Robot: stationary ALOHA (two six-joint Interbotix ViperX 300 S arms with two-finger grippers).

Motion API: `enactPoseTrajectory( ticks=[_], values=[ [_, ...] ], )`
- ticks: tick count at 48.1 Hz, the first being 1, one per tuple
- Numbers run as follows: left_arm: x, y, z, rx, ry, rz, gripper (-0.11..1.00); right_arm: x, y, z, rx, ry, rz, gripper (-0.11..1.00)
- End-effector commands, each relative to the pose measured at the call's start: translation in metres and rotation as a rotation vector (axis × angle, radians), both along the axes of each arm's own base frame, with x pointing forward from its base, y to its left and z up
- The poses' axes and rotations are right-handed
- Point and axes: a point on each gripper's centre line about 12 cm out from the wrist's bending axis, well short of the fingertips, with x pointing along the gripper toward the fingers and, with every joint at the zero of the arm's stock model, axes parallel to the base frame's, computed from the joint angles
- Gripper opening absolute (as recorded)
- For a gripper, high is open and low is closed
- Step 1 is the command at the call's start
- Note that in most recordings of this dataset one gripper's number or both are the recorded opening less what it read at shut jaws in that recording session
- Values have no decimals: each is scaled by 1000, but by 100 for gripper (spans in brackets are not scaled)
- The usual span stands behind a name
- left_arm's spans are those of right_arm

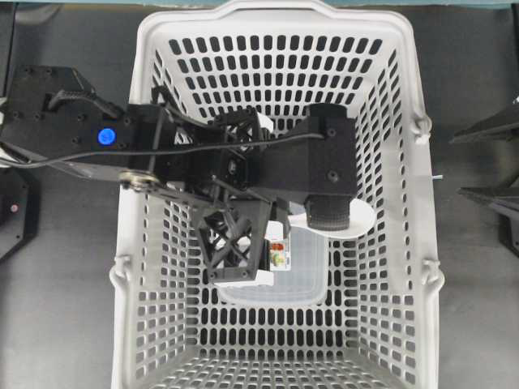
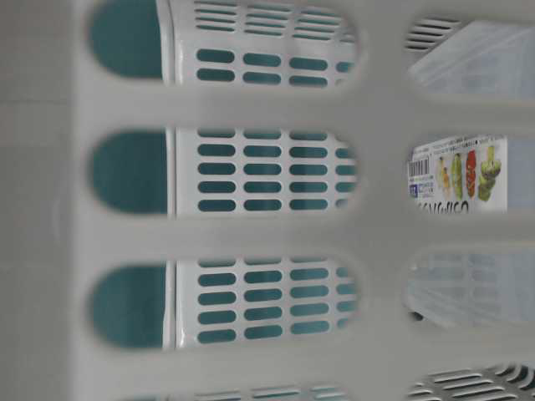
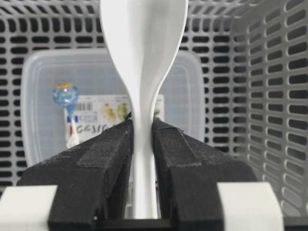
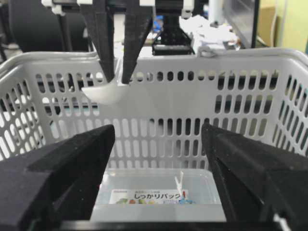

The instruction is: Pick up the chinese spoon from the shopping basket with the left arm.

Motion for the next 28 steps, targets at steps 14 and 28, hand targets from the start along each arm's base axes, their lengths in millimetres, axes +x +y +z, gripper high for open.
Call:
enactPoseTrajectory(
  ticks=[14,28],
  values=[
    [-3,-3,7,0,-20,-6,12,2,0,8,4,-24,1,70],
    [-3,-3,5,0,-14,-6,12,2,0,8,4,-24,1,70]
  ],
)
